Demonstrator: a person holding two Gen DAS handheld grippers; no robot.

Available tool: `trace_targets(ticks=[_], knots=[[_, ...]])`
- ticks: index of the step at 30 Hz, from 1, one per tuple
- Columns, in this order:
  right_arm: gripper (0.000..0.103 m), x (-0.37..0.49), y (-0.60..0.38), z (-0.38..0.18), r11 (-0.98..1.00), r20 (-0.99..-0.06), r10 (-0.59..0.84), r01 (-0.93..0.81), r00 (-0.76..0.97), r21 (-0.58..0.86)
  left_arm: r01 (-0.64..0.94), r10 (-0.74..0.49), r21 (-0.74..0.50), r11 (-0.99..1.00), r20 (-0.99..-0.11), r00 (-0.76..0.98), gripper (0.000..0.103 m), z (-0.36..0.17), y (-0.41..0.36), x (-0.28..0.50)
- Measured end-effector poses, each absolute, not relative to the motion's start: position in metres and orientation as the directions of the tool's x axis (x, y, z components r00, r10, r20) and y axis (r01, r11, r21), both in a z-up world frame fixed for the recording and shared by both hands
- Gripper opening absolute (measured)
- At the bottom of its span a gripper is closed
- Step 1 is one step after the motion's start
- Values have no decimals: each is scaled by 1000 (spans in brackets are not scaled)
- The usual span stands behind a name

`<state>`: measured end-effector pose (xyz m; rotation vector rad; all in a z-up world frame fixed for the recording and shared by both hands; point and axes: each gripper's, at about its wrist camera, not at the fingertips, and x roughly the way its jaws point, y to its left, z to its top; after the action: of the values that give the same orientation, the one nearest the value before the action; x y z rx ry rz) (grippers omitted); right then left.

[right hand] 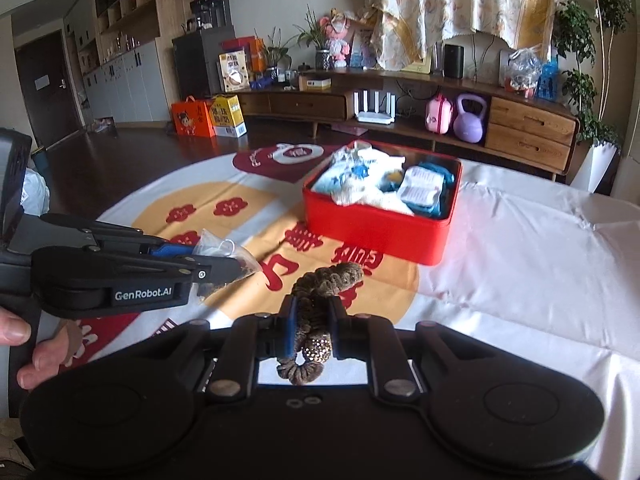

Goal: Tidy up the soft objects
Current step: 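Carry the bracelet and tea bag into the red tin with both grippers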

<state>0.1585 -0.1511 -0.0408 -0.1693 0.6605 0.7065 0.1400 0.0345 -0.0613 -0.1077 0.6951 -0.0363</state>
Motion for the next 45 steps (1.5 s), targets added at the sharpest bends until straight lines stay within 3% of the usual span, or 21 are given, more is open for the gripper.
trace_targets(ticks=[20,28,45], knots=[[15,204,-153,44,779,-531,546,-626,648,37,85,-133,-112,990,-548,826,18,41,24,189],[15,254,-146,36,800,-536,522,-599,663,39,70,-130,-127,989,-566,814,18,33,33,247],[15,336,-117,-34,814,-611,484,-578,626,52,37,-103,-115,993,-636,765,18,-33,39,357]])
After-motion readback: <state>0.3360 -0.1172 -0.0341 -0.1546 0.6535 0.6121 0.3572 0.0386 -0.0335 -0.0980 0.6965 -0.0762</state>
